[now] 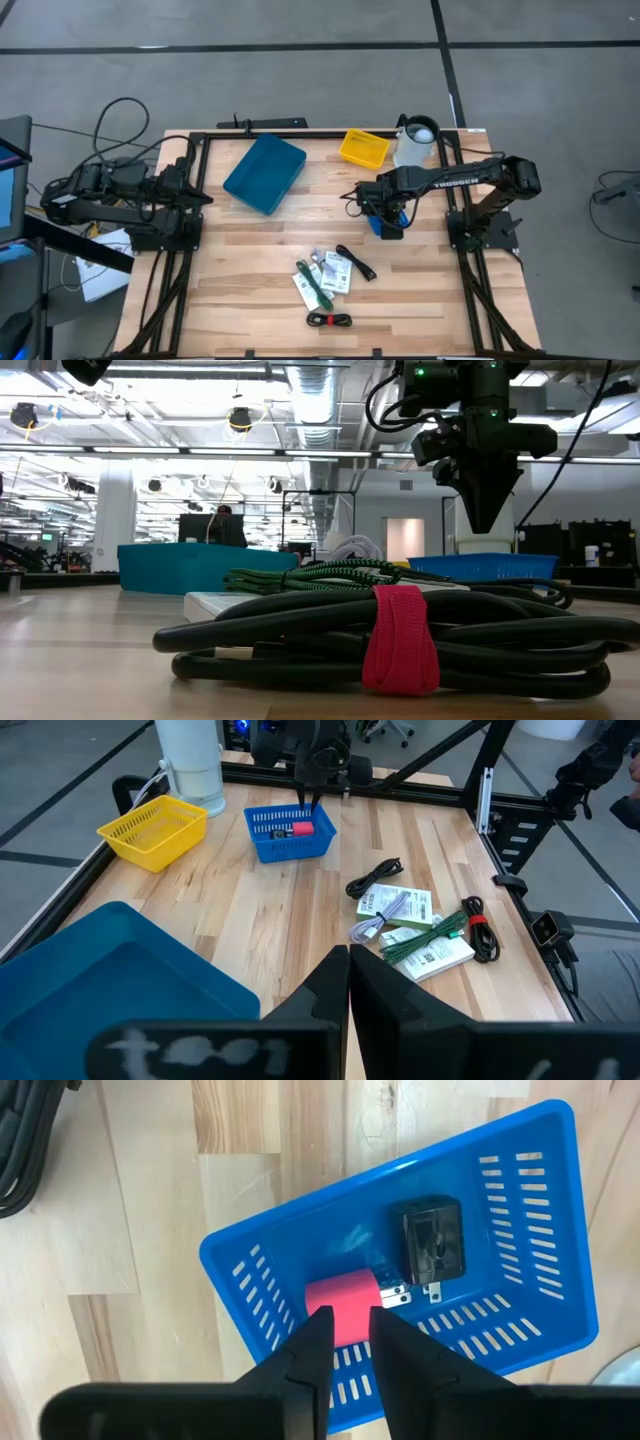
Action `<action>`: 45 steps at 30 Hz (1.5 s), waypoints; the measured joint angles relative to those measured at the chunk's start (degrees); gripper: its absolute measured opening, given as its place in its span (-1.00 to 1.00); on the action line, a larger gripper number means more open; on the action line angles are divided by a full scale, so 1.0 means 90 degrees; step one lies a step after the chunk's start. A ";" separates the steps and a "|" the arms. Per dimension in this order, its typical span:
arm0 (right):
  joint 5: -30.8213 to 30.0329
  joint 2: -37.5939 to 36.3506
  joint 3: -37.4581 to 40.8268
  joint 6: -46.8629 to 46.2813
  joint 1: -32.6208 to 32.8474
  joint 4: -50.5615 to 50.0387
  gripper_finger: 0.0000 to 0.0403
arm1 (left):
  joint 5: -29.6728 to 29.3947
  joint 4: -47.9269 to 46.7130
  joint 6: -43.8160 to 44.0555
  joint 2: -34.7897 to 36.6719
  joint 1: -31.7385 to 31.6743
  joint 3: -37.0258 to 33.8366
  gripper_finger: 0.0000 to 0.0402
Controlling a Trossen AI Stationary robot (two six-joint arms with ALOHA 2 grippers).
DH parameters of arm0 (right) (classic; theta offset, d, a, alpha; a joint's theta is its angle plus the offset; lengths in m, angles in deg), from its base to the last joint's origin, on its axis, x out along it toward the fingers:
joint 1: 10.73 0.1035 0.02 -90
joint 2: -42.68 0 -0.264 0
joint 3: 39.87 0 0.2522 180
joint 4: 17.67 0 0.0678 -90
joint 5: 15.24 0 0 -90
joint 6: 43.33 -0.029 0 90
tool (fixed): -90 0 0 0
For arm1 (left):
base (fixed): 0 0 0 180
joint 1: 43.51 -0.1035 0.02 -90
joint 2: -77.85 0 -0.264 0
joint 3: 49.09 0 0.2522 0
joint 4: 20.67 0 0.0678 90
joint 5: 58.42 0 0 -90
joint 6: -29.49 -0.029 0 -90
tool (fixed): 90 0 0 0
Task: Pick and place items into bin
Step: Put the top black charger cable into the dark blue bin
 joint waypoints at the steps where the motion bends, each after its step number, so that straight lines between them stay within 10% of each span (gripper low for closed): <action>1: 0.0002 0.0000 0.0000 0.0000 0.0000 0.0010 -0.70 | 0.0000 0.0000 -0.0002 0.0000 0.0002 0.0000 -1.00; 26: 0.0003 -0.0002 0.0000 -0.0539 0.0637 0.0404 -0.65 | 0.0000 -0.0002 -0.0002 0.0000 0.0002 -0.0002 -1.00; 45: -0.0468 -0.0002 0.0000 -0.4047 0.2740 0.2918 -0.65 | 0.0000 0.0000 0.0000 0.0000 0.0000 -0.0002 -1.00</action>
